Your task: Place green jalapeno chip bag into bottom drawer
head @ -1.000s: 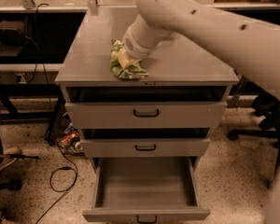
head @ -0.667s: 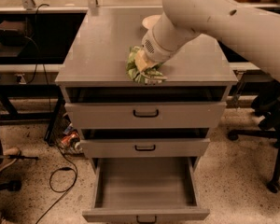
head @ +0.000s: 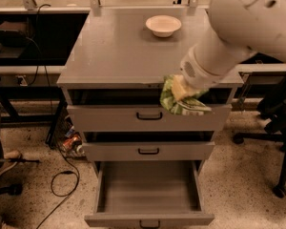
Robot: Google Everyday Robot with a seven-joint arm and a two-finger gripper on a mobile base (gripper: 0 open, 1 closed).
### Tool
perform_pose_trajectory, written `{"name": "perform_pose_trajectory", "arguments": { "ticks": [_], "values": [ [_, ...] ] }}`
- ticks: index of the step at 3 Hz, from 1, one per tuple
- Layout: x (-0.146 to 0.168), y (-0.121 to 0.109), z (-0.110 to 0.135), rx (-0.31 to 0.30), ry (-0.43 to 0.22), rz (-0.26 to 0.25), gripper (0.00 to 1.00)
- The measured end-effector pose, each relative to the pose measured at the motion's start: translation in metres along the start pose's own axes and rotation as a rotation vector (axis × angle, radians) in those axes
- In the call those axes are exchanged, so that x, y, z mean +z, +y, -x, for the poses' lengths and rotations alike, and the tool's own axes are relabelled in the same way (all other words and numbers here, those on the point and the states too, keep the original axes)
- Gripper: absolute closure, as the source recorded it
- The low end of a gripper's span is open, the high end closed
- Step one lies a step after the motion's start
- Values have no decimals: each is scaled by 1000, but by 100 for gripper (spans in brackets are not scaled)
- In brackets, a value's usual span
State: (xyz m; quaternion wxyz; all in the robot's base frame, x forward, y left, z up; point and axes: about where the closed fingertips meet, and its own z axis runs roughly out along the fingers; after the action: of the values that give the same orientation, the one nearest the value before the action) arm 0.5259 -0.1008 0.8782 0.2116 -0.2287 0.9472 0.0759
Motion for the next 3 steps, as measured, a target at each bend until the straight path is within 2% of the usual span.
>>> {"name": "perform_pose_trajectory", "arguments": {
  "ticks": [1, 2, 3],
  "values": [
    [-1, 7, -64, 41, 153, 45, 100],
    [-1, 7, -64, 41, 153, 45, 100],
    [66, 51, -90, 26, 205, 177, 100]
  ]
}}
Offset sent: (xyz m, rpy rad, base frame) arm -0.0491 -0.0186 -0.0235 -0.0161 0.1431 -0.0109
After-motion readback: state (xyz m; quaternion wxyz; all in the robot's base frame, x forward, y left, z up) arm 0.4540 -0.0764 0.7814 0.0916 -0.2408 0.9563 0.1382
